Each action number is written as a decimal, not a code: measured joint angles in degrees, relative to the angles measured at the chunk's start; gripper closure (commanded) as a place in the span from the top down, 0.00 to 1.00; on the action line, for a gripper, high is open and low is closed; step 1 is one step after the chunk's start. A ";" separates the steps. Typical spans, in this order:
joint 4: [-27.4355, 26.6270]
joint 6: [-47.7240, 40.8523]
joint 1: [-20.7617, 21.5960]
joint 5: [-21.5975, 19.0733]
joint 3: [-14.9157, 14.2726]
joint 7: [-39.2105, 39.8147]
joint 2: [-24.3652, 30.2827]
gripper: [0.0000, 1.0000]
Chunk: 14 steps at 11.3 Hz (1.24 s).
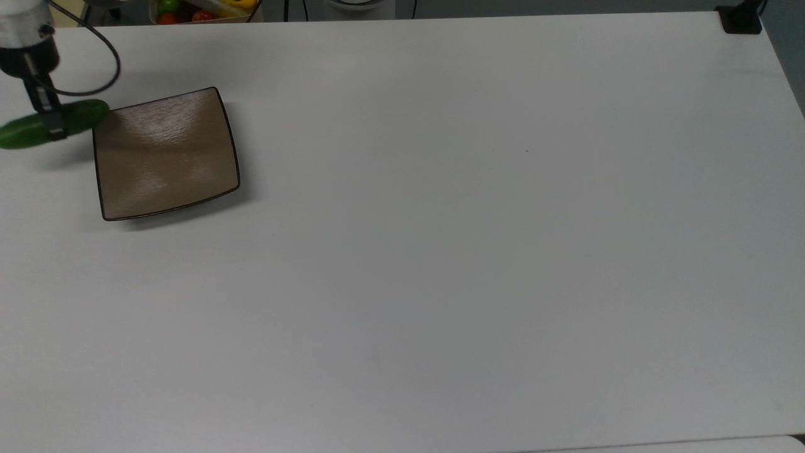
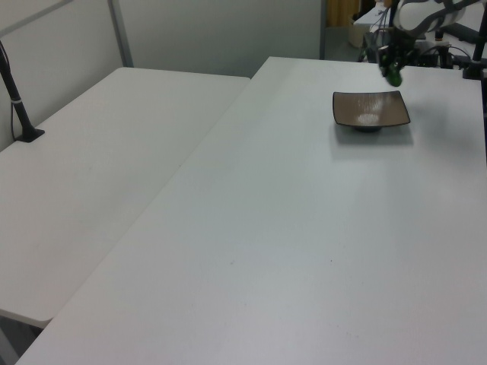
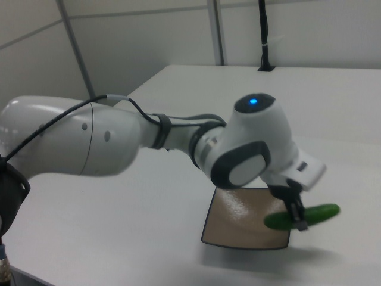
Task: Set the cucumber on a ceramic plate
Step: 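Lift the cucumber and carry it over the brown square plate, then lower the cucumber onto the plate and open the gripper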
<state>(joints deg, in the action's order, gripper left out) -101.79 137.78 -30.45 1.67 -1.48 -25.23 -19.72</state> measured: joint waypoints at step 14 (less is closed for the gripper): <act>2.37 -21.18 4.05 0.15 6.55 18.32 9.46 1.00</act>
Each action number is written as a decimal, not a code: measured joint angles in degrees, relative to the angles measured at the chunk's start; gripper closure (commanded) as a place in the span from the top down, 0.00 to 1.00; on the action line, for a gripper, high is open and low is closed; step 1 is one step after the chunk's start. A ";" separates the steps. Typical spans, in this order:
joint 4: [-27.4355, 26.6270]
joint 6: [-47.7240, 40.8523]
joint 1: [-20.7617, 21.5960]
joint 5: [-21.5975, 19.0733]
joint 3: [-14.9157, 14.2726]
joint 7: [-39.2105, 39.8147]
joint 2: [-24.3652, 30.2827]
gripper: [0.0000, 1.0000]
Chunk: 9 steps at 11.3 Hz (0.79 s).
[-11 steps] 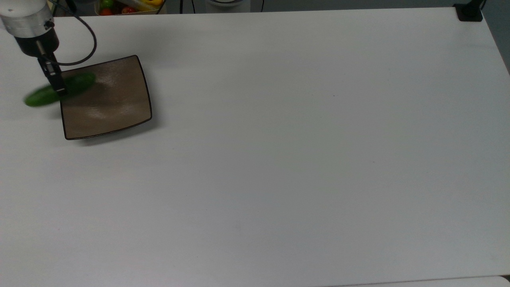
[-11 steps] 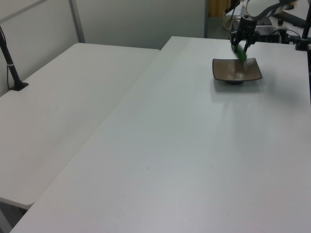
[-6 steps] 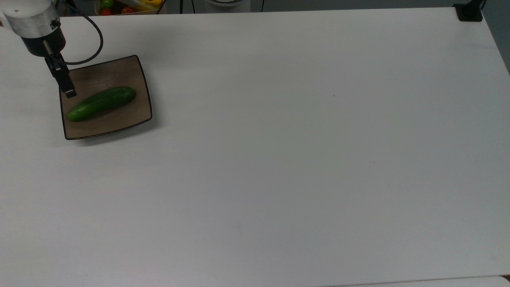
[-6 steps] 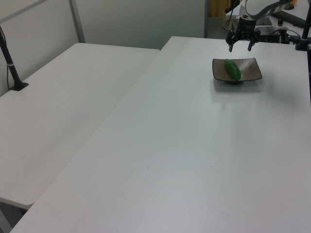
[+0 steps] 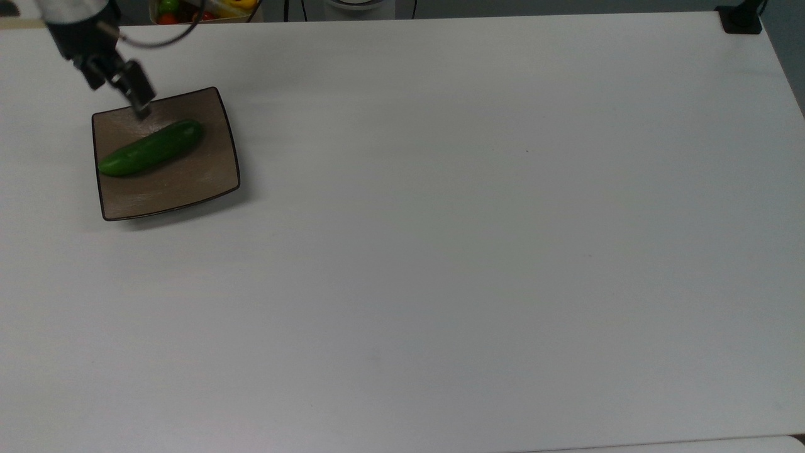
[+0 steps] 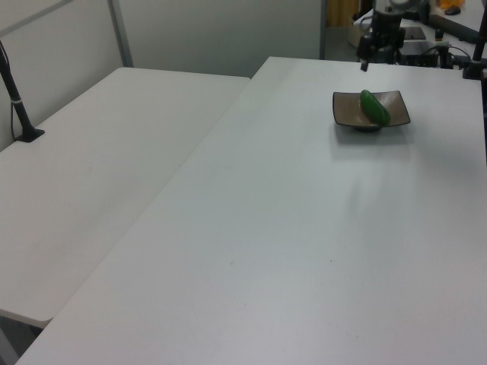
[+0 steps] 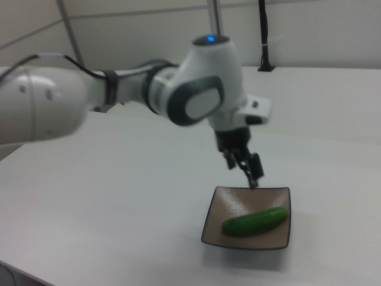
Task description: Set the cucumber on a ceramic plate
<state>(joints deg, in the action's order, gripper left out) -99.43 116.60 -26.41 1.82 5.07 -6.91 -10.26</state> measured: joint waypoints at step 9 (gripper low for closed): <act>-0.88 -11.03 23.28 -0.22 -3.98 0.60 10.82 1.00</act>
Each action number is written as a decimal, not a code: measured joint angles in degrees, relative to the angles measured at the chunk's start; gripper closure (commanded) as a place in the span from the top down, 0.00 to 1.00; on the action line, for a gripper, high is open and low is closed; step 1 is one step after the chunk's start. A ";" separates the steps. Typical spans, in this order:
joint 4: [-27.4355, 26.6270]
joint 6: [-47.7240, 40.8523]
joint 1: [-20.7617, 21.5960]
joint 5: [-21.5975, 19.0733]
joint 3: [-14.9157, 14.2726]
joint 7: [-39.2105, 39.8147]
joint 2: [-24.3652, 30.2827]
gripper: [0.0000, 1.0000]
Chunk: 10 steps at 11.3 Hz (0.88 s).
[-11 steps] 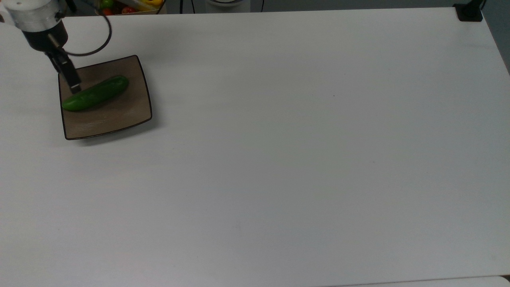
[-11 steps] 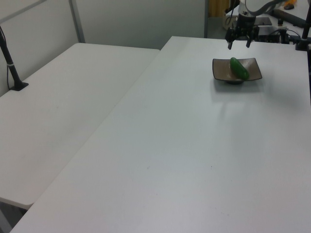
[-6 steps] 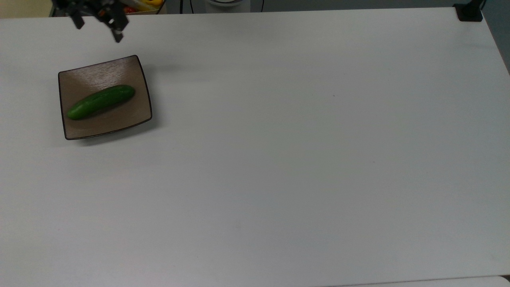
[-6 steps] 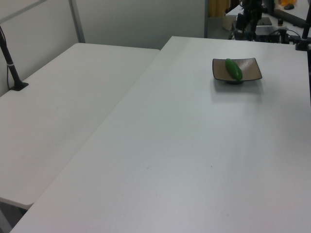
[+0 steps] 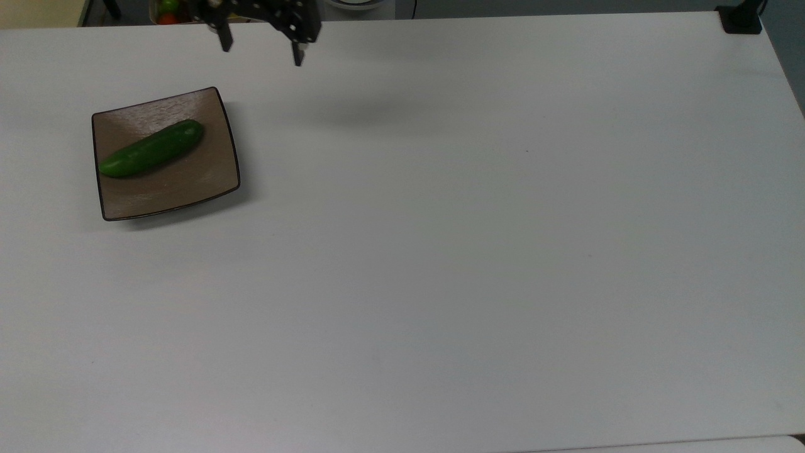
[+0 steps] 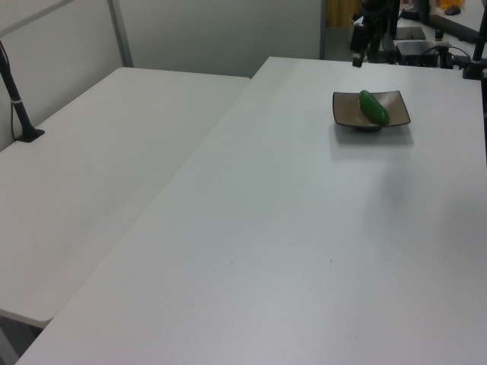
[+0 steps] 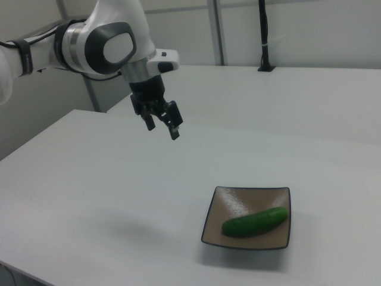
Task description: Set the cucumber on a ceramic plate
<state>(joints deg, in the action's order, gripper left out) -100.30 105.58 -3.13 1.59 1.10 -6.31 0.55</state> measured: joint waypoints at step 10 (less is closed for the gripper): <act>-0.48 -1.91 1.73 -0.02 1.10 1.09 -0.03 1.00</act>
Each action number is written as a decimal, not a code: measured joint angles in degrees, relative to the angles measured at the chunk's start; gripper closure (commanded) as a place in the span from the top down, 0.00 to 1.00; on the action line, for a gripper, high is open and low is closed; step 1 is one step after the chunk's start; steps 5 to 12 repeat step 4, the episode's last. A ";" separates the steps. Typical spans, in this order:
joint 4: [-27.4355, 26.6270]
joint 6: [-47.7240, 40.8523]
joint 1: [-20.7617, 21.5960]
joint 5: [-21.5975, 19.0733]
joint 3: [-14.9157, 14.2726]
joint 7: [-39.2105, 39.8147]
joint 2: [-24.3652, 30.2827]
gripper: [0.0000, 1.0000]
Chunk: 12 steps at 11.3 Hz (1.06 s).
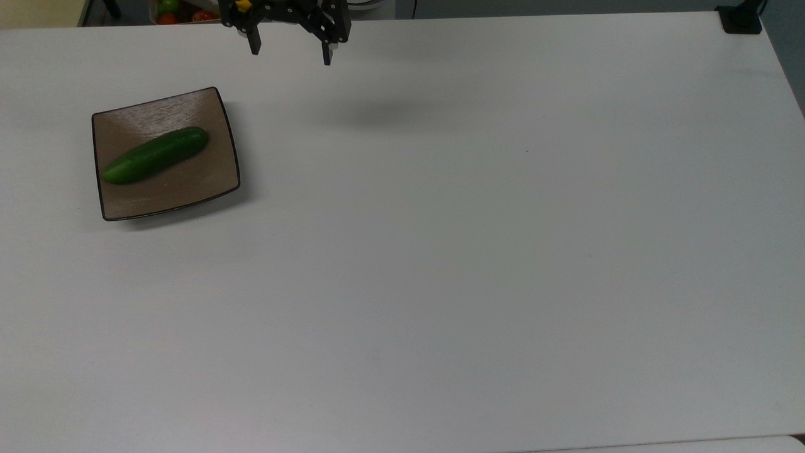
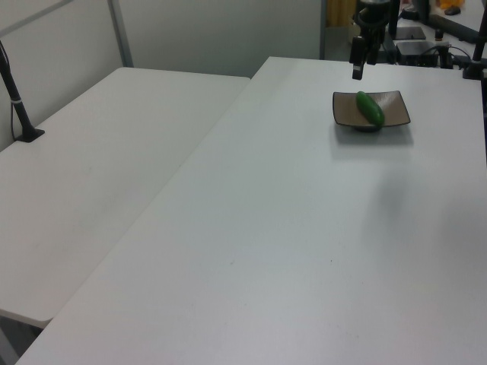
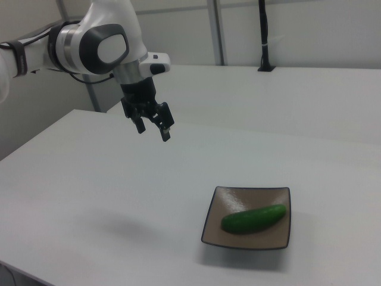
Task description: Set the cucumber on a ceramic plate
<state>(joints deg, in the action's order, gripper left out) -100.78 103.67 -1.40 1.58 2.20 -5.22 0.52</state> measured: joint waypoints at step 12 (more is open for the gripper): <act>0.09 0.00 0.02 0.00 0.00 0.28 0.00 1.00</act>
